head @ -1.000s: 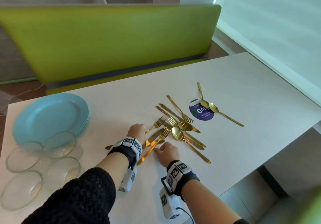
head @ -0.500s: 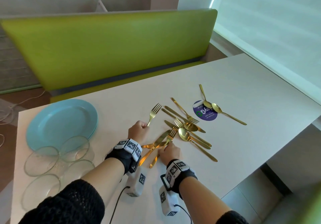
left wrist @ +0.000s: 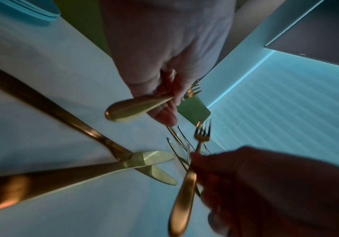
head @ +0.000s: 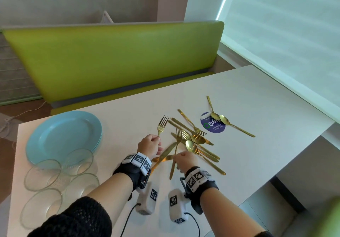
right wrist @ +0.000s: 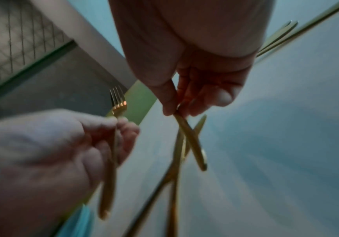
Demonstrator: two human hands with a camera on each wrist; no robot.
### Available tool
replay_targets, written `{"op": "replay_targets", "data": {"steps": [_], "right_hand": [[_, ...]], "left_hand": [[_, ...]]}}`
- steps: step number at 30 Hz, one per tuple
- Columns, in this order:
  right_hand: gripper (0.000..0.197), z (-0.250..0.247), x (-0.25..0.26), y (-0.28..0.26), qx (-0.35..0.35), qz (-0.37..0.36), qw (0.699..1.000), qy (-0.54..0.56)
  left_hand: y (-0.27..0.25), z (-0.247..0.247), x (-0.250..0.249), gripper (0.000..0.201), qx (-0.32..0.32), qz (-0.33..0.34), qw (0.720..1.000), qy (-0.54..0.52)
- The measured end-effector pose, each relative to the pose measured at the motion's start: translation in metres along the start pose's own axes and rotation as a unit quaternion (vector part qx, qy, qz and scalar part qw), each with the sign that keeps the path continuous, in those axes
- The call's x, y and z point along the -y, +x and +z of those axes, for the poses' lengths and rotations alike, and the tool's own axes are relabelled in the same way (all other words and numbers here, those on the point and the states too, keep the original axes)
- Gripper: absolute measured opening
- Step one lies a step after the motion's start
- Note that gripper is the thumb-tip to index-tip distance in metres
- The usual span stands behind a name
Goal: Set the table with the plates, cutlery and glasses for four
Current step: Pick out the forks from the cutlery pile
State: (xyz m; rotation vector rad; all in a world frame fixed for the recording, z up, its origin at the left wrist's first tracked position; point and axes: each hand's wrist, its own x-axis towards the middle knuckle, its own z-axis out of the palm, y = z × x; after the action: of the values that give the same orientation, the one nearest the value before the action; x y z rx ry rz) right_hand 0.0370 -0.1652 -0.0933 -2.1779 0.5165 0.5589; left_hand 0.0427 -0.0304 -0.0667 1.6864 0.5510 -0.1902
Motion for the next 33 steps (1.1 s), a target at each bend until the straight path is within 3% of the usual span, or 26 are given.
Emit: {"op": "replay_targets", "data": {"steps": [5,8,17,21,26,28,33], "right_hand": [[0.016,-0.016,0.027,-0.008,0.044,-0.062,0.979,0.192],[0.02,-0.013,0.03,-0.007,0.079,-0.067,0.972,0.213],[0.011,-0.013,0.021,-0.004,0.074,-0.089,0.983,0.141],[0.018,-0.028,0.02,0.003,0.085,-0.11,0.989,0.046],[0.029,-0.074,0.007,0.026,-0.032,-0.085,0.988,-0.123],[0.015,-0.091,-0.003,0.038,-0.078,-0.052,0.978,-0.184],[0.025,-0.102,-0.024,0.057,-0.093,-0.028,0.969,-0.228]], "left_hand": [[0.0,0.007,-0.008,0.016,0.045,-0.028,0.997,-0.057],[-0.002,0.011,-0.011,0.025,0.06,-0.02,0.998,-0.013],[0.0,0.026,-0.01,0.021,0.083,-0.025,0.996,0.022],[0.006,0.031,-0.012,0.017,0.059,-0.023,0.998,0.004],[0.016,0.03,-0.011,0.018,0.024,-0.038,0.999,-0.021],[0.019,0.028,-0.01,0.019,0.025,-0.036,0.999,-0.002],[0.024,0.028,-0.007,0.021,0.034,-0.039,0.999,0.015]]}}
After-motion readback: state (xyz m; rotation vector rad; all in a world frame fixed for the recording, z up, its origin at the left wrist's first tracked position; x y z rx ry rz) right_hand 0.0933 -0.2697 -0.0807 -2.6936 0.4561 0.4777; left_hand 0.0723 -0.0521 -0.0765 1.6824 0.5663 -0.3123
